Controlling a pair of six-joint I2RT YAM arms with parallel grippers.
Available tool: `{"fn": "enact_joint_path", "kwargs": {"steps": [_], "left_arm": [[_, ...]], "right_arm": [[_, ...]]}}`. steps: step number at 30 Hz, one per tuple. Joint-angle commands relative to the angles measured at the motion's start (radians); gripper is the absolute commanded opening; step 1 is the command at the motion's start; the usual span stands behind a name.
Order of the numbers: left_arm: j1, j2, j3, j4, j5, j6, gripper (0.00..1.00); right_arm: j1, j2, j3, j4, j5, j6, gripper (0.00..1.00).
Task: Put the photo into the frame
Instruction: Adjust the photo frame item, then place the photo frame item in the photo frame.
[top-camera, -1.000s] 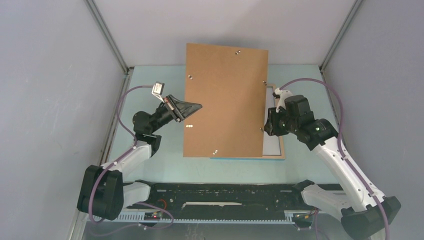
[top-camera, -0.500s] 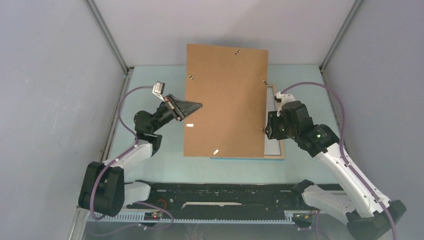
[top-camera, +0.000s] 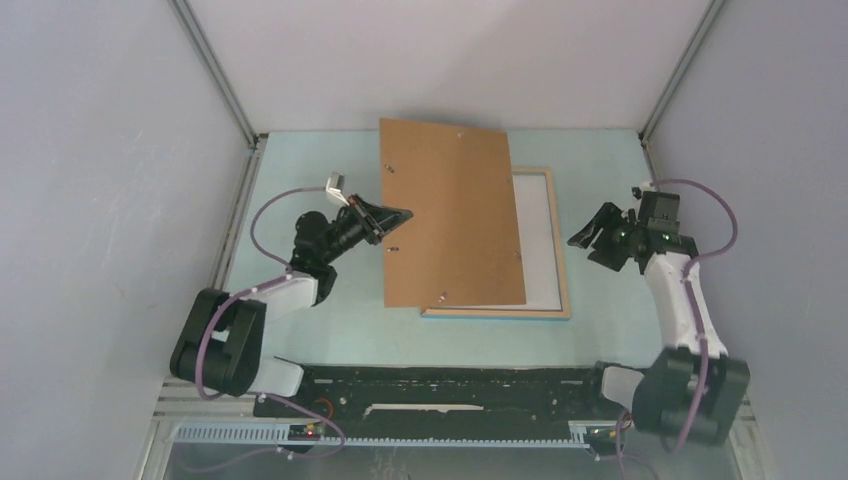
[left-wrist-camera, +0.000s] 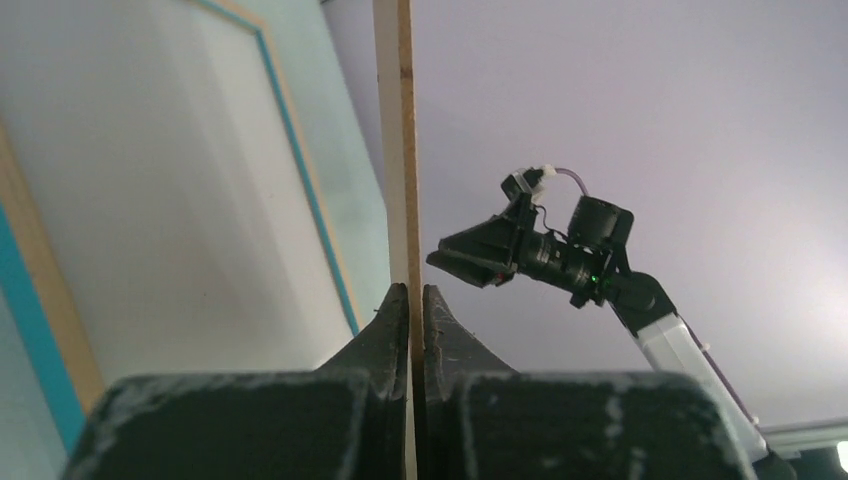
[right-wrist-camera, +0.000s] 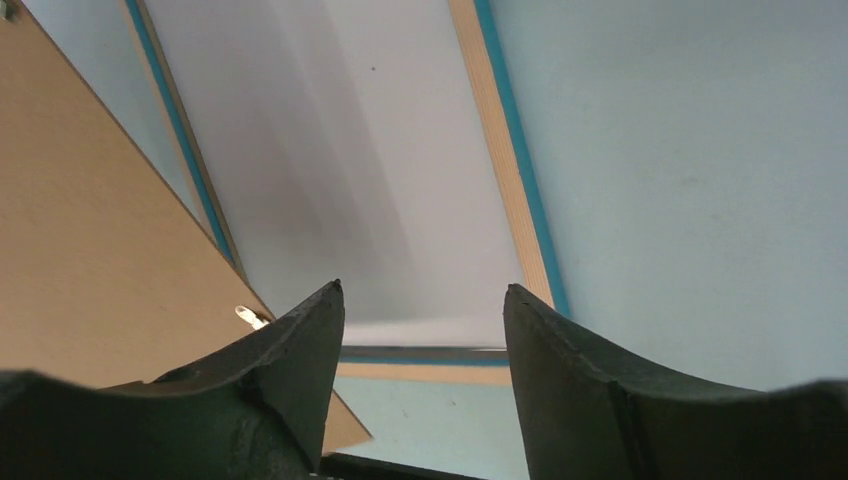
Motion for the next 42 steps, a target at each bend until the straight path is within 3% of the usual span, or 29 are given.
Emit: {"fn": "enact_joint_path", "kwargs": {"steps": [1, 8, 18, 42], "left_arm": [[-0.068, 0.087, 0.064, 0.075, -0.056, -0.005, 0.0], [-0.105, 0.253, 0.119, 0.068, -0.088, -0.045, 0.0], [-0.141, 0.402, 0.229, 0.065, -0.102, -0.097, 0.0], [-0.168, 0.564, 0.377, 0.016, -0.084, -0.111, 0.0]], "right_arm": [[-0.05, 0.171, -0.028, 0.211, -0.189, 0.08, 0.66], [-0.079, 0.393, -0.002, 0.316, -0.26, 0.077, 0.6], [-0.073, 0.534, 0.008, 0.377, -0.267, 0.074, 0.54], [-0.025, 0.629, 0.038, 0.393, -0.296, 0.07, 0.48]]}}
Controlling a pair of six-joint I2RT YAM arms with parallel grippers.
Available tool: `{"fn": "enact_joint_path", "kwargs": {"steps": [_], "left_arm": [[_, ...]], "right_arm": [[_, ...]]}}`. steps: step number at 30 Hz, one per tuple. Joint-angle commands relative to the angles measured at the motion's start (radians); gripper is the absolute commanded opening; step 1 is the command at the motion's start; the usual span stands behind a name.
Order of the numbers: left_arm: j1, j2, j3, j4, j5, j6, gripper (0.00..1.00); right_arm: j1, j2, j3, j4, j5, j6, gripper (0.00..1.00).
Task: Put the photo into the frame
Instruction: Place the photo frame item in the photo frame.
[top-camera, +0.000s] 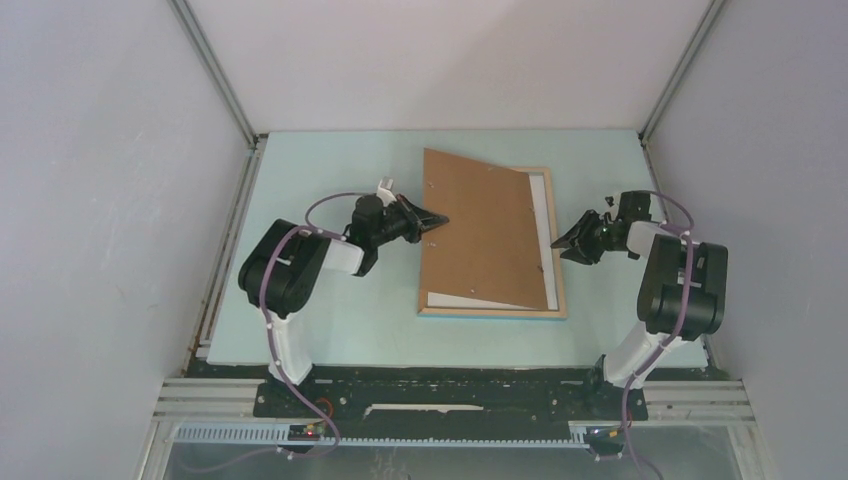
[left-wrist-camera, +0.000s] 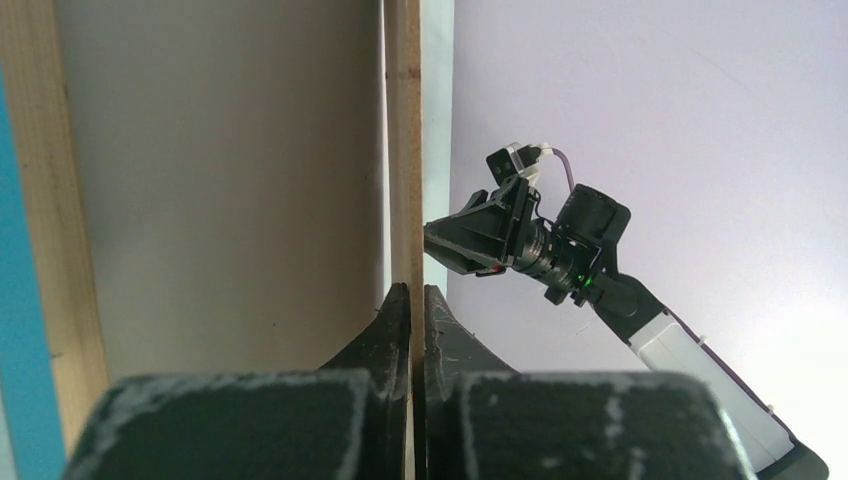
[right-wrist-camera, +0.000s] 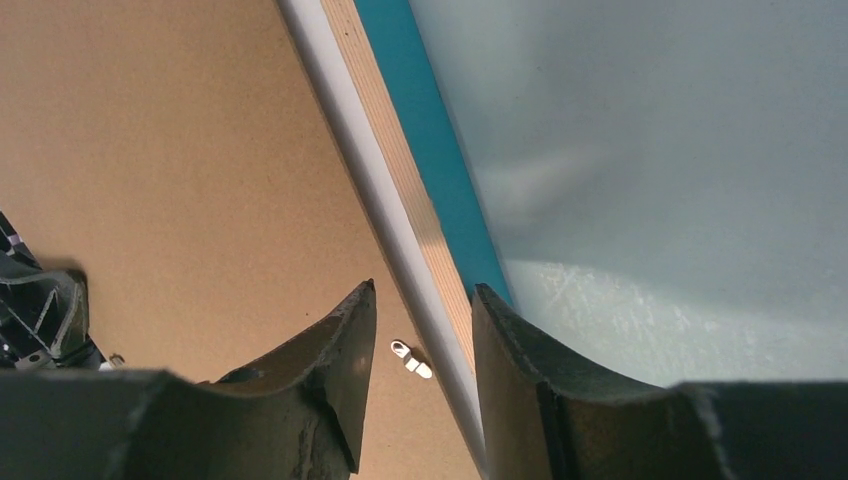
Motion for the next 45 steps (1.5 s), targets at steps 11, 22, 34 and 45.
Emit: {"fn": "enact_joint_path", "kwargs": {"steps": [11, 22, 34, 45], "left_arm": [[-0.037, 0.072, 0.185, -0.01, 0.057, 0.061, 0.0], [-0.067, 0.107, 0.278, -0.211, 0.085, 0.183, 0.0], [-0.101, -0.015, 0.55, -1.02, -0.216, 0.613, 0.47], [-0.201, 0.084, 0.899, -1.518, -0.535, 0.79, 0.81]], "right_arm": [[0.029, 0.037, 0.029, 0.028, -0.052, 0.001, 0.45], [0.032, 0.04, 0.029, 0.035, -0.061, -0.005, 0.43], [0.028, -0.013, 0.034, 0.006, -0.01, -0.02, 0.44], [0.03, -0.02, 0.034, 0.006, -0.014, -0.024, 0.44]]}}
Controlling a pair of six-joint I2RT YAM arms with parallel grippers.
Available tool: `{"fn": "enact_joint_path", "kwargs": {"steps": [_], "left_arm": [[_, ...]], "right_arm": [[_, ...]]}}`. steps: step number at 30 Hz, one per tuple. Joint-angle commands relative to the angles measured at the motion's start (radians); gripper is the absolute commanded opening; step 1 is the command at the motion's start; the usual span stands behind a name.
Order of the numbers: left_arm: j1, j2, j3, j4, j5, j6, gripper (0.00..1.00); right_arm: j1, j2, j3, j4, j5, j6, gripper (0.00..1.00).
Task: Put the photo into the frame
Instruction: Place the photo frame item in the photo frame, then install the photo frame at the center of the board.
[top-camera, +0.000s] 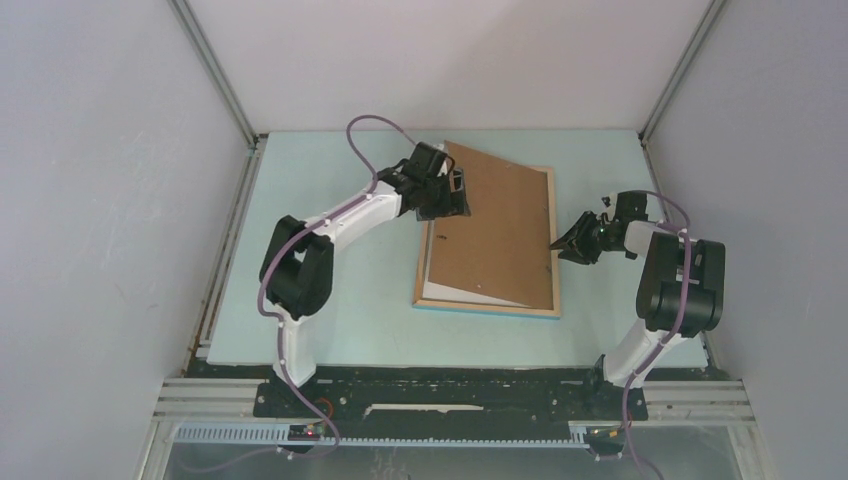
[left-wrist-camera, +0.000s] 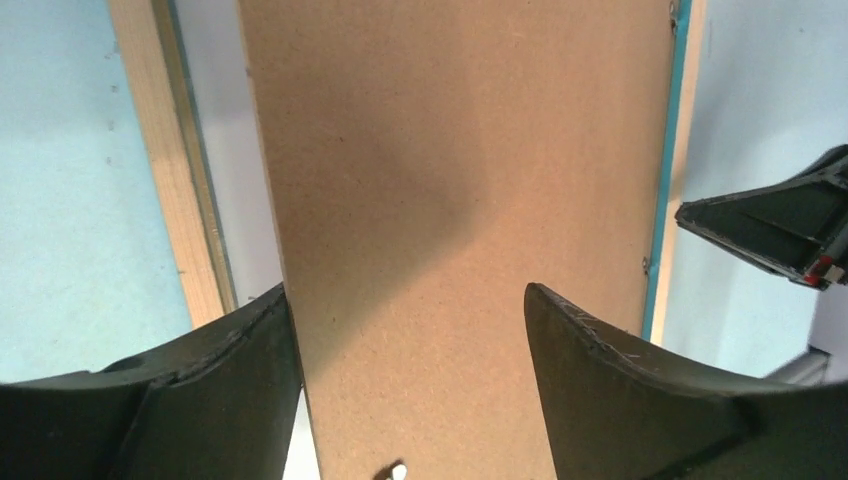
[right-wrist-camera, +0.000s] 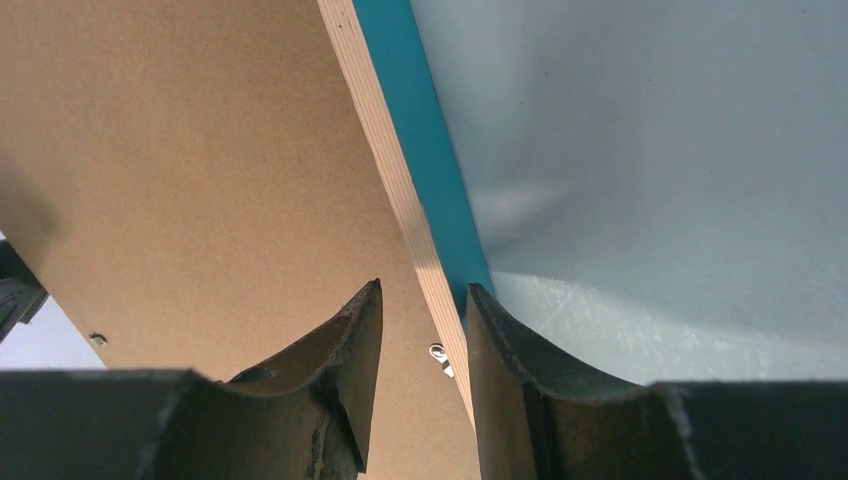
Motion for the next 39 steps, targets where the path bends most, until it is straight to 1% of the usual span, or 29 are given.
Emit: {"fn": "enact_joint_path", "kwargs": {"steps": [1, 4, 7, 13, 15, 18, 22, 24, 25, 27, 29, 30, 33, 35, 37, 39], "left_arm": [[-0.031, 0.03, 0.162, -0.239, -0.177, 0.11, 0.82], [-0.044, 0.062, 0.247, -0.317, -0.219, 0.137, 0.85], [-0.053, 0.069, 0.301, -0.357, -0.259, 0.16, 0.93], [-0.069, 0.065, 0.42, -0.471, -0.357, 0.222, 0.94], [-0.066, 0.031, 0.408, -0.47, -0.335, 0.232, 0.96], [-0.034, -0.049, 0.294, -0.414, -0.257, 0.221, 0.95], [0.027, -0.183, 0.018, -0.237, -0.149, 0.17, 0.94], [0.059, -0.215, -0.102, -0.13, -0.035, 0.132, 0.9], [0.071, -0.226, -0.156, -0.089, -0.002, 0.116, 0.88], [0.084, -0.244, -0.246, -0.035, 0.029, 0.093, 0.82], [0.085, -0.266, -0.323, 0.007, 0.044, 0.079, 0.79], [0.084, -0.278, -0.365, 0.036, 0.06, 0.069, 0.78], [0.083, -0.308, -0.469, 0.094, 0.089, 0.047, 0.81], [0.083, -0.327, -0.54, 0.142, 0.117, 0.029, 0.78], [0.083, -0.346, -0.607, 0.203, 0.153, 0.009, 0.71], [0.083, -0.365, -0.659, 0.239, 0.16, -0.006, 0.6]], "right_arm": [[0.012, -0.043, 0.034, -0.009, -0.014, -0.017, 0.44], [0.014, -0.048, 0.034, -0.01, -0.012, -0.018, 0.44], [0.014, -0.049, 0.034, -0.01, -0.012, -0.021, 0.44], [0.018, -0.054, 0.034, -0.015, -0.004, -0.025, 0.44], [0.019, -0.055, 0.033, -0.017, 0.001, -0.026, 0.44], [0.02, -0.064, 0.034, -0.026, 0.017, -0.034, 0.44], [0.028, -0.105, 0.039, -0.063, 0.095, -0.048, 0.46], [0.039, -0.149, 0.059, -0.111, 0.178, -0.063, 0.49], [0.05, -0.175, 0.07, -0.137, 0.224, -0.072, 0.51], [0.085, -0.227, 0.088, -0.173, 0.315, -0.089, 0.56], [0.126, -0.258, 0.105, -0.197, 0.365, -0.087, 0.6], [0.149, -0.262, 0.113, -0.21, 0.367, -0.081, 0.61], [0.238, -0.257, 0.124, -0.203, 0.294, -0.026, 0.6], [0.347, -0.239, 0.124, -0.143, 0.247, 0.022, 0.6], [0.437, -0.201, 0.123, -0.053, 0.158, 0.089, 0.57], [0.513, -0.151, 0.124, 0.043, 0.101, 0.18, 0.52]]}}
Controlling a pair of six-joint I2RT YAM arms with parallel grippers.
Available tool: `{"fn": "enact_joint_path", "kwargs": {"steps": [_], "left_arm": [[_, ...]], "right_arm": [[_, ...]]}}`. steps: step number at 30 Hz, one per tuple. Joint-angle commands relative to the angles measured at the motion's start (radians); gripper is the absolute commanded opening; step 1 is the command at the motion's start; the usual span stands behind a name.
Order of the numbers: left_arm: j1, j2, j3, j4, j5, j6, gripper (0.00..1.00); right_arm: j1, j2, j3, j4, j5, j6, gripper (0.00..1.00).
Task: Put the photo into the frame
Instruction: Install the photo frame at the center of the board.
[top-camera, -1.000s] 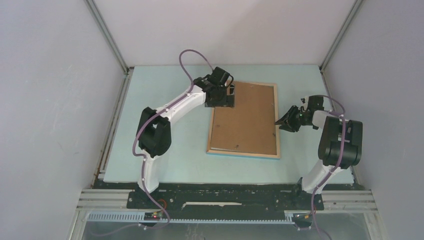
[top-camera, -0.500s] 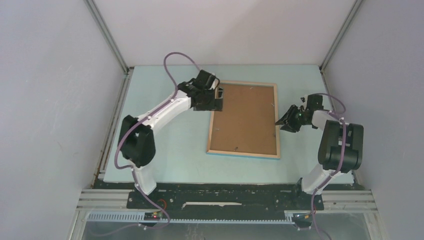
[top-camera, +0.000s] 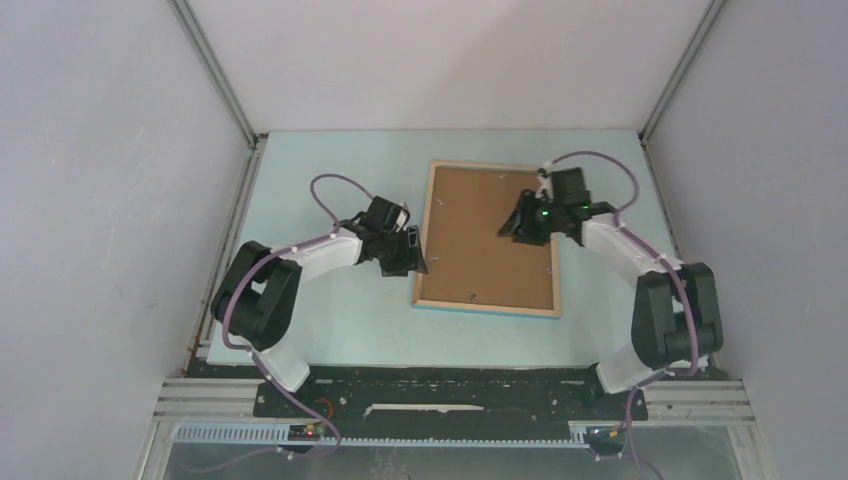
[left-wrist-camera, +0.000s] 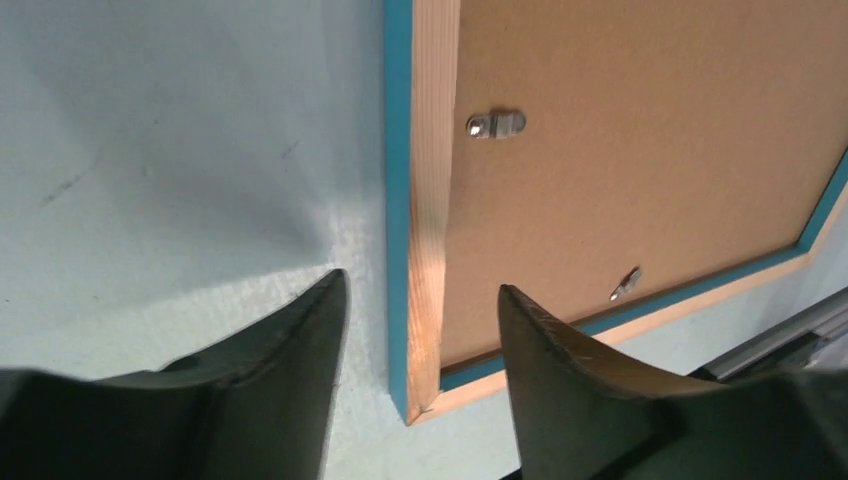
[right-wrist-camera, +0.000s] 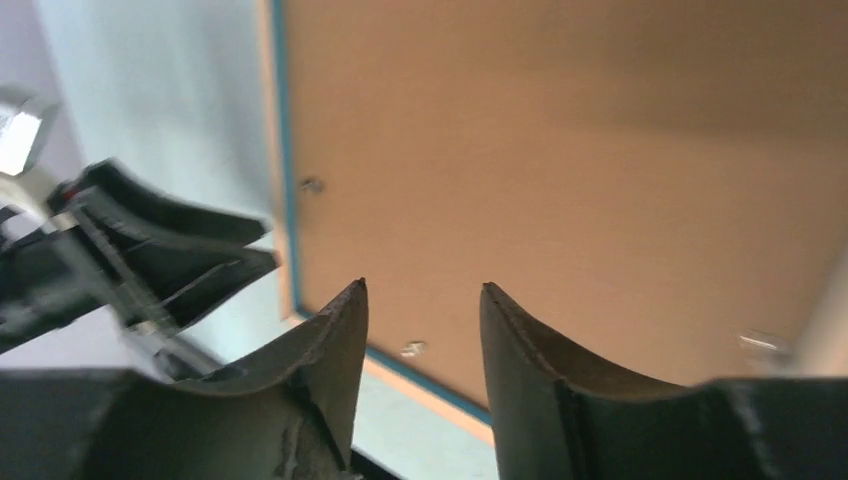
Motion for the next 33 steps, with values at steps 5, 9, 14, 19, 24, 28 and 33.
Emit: {"fn": "enact_joint_path", "kwargs": {"steps": [5, 9, 14, 19, 24, 28, 33], "left_arm": [[-0.001, -0.136, -0.187, 0.214, 0.042, -0.062, 0.47], [-0.001, -0.106, -0.198, 0.229, 0.045, -0.069, 0.36], [-0.001, -0.075, -0.228, 0.261, 0.041, -0.087, 0.33], [-0.004, -0.051, -0.248, 0.283, 0.047, -0.111, 0.34], [-0.004, -0.034, -0.253, 0.279, 0.03, -0.134, 0.29], [-0.007, -0.027, -0.259, 0.277, 0.021, -0.144, 0.26], [-0.008, -0.024, -0.264, 0.272, 0.013, -0.146, 0.18]], "right_arm": [[0.305, 0.165, 0.011, 0.328, -0.049, 0.306, 0.46], [0.38, 0.231, 0.011, 0.424, 0.023, 0.359, 0.44], [0.422, 0.279, 0.011, 0.448, 0.118, 0.378, 0.44], [0.444, 0.355, 0.028, 0.476, 0.123, 0.394, 0.43], [0.453, 0.404, 0.046, 0.487, 0.147, 0.409, 0.43], [0.463, 0.43, 0.046, 0.509, 0.185, 0.431, 0.43], [0.465, 0.468, 0.046, 0.577, 0.187, 0.456, 0.42]]}}
